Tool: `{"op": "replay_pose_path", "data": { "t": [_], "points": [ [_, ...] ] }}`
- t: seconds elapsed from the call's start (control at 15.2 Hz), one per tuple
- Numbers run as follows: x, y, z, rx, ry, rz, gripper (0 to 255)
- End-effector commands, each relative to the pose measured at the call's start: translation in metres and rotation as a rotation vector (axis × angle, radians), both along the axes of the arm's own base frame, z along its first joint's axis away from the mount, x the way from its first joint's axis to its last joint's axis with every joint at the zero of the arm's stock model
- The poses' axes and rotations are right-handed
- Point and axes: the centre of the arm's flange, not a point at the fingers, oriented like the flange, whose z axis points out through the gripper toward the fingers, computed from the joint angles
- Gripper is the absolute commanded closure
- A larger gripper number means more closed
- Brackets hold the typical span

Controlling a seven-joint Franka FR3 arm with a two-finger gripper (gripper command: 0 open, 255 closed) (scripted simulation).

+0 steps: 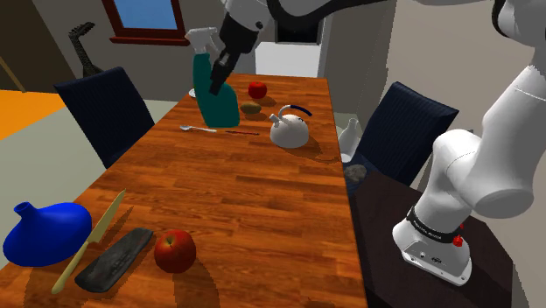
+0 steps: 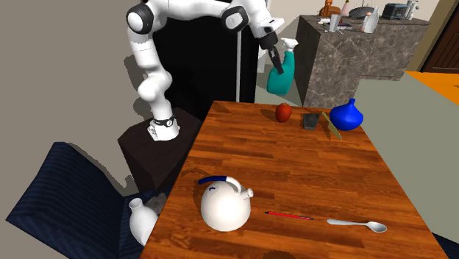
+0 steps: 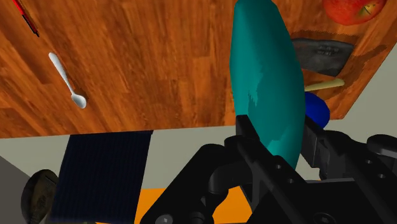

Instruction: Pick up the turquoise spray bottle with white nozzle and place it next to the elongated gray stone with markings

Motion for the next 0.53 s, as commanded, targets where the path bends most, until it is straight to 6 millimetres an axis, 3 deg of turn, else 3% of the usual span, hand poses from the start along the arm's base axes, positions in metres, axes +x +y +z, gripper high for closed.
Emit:
{"op": "replay_pose_path", "data": {
  "t": [0.0,0.46],
  "points": [
    [-0.008,0.024,0.0,0.001,0.0,-0.003,255],
    [-0.034,0.113,0.0,0.001,0.0,-0.003,255]
  ]
}}
